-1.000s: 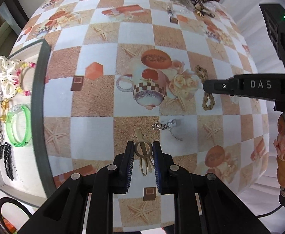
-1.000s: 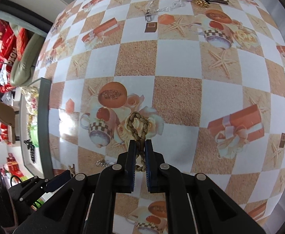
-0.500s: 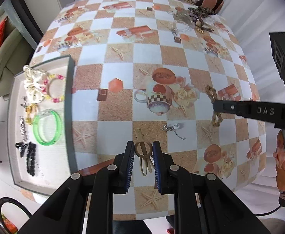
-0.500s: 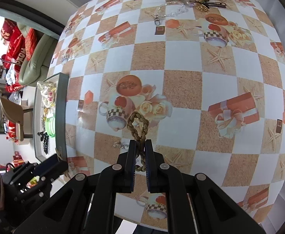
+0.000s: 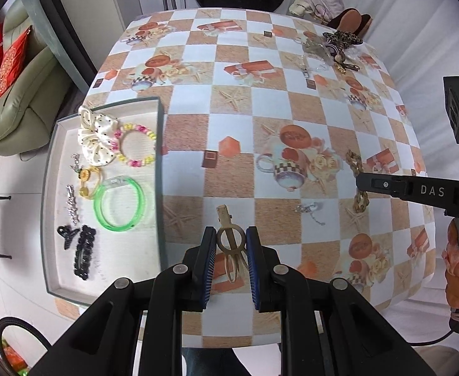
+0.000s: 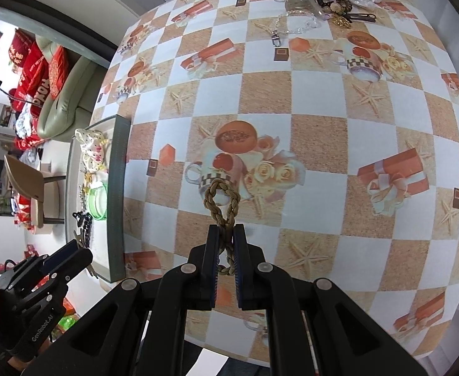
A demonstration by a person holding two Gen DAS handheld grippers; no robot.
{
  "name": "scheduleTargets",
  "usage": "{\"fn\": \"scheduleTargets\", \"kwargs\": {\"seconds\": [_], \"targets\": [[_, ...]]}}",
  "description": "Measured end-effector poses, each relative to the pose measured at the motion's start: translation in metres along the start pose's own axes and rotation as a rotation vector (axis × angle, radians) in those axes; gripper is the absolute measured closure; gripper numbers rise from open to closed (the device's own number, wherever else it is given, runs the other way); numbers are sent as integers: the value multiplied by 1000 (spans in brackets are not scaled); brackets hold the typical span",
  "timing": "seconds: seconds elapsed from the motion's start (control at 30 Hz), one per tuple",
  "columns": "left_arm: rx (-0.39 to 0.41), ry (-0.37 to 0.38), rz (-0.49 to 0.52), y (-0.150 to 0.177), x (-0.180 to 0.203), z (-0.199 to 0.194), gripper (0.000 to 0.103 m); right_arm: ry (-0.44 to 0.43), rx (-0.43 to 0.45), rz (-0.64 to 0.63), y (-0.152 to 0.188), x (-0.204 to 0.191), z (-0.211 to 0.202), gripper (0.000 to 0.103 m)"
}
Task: Organize jewelry
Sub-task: 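Carry the beige clip and braided bracelet over the white tray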
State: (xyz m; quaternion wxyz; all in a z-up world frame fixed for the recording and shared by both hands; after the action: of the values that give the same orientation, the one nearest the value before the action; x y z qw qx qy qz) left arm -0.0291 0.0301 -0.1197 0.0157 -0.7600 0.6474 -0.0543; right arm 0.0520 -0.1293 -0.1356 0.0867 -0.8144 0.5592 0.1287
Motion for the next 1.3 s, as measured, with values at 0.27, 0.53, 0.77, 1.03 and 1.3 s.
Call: {"fn": "scheduleTargets", "kwargs": {"seconds": [0.27, 0.53, 0.77, 1.03, 1.3], "targets": [[2, 15, 43, 3, -39, -2, 79, 1, 23, 36, 6, -40, 12, 94], [1, 35, 48, 14, -79, 3, 79, 31, 24, 28, 11, -79, 26, 94], [-4, 51, 37, 25, -107, 8, 79, 59, 16, -7, 13, -114, 36, 94], [-7, 69, -9, 33, -133, 13, 79, 80, 3, -67, 11, -148, 44, 94], [-17, 77, -55, 44, -151, 22, 79, 92, -23, -127, 10, -174, 52, 94]]}}
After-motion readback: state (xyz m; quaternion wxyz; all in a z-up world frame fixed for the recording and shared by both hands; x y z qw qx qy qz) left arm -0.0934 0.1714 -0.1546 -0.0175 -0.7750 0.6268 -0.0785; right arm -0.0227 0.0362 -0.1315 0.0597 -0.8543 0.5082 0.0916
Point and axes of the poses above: each gripper's, at about its wrist camera, not at the fingertips, and z roughly the way its jaws point, x to its right, y to its underside, the point moved 8 cm from there along z, roughly the way its jaws point, and after that the axes turned 9 degrees about -x, right-handed, at the moved point
